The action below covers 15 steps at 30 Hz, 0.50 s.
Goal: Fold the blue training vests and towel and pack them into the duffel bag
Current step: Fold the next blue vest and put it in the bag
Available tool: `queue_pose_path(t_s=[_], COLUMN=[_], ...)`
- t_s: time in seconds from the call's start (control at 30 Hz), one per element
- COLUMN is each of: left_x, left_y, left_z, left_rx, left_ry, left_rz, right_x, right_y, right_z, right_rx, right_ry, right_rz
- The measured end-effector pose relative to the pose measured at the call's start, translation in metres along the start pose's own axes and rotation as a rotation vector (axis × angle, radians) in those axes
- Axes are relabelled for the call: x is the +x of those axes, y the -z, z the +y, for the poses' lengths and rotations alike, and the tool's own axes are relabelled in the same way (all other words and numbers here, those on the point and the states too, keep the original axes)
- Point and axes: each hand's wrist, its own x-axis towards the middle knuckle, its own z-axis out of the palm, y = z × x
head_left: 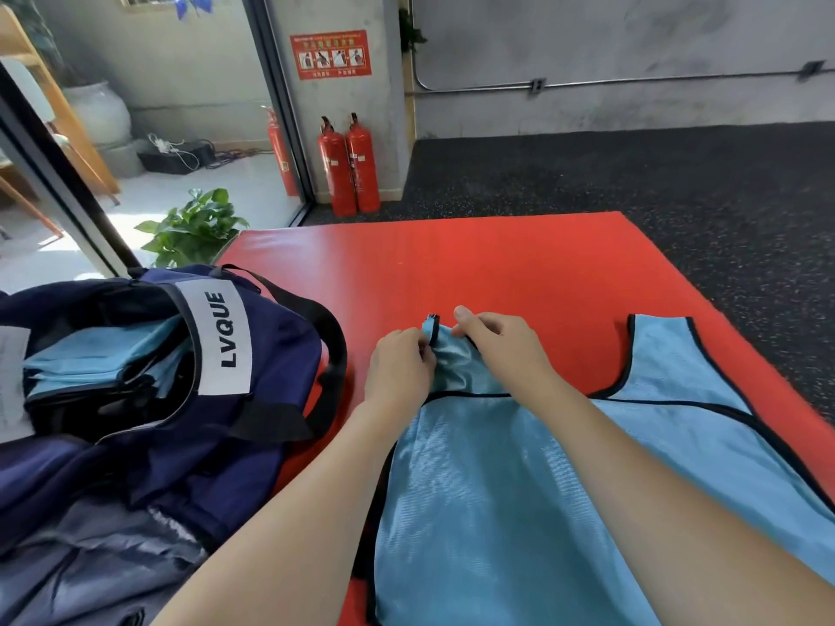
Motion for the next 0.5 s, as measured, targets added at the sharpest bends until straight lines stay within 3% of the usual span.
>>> queue_pose_path(t_s=[0.13, 0.5], left_x=[-0.003, -0.005], left_y=[0.01, 0.028], left_z=[0.009, 0.033], left_rx=[-0.18, -0.64], left_ry=[0.101, 0.215], left_rz=[0.037, 0.117], right_x=[-0.003, 0.002], right_y=[-0.002, 0.01], right_z=[-0.007, -0.017], right_rx=[0.042, 0.537], right_ry=[-0.039, -0.217], right_rz=[-0.073, -0.16])
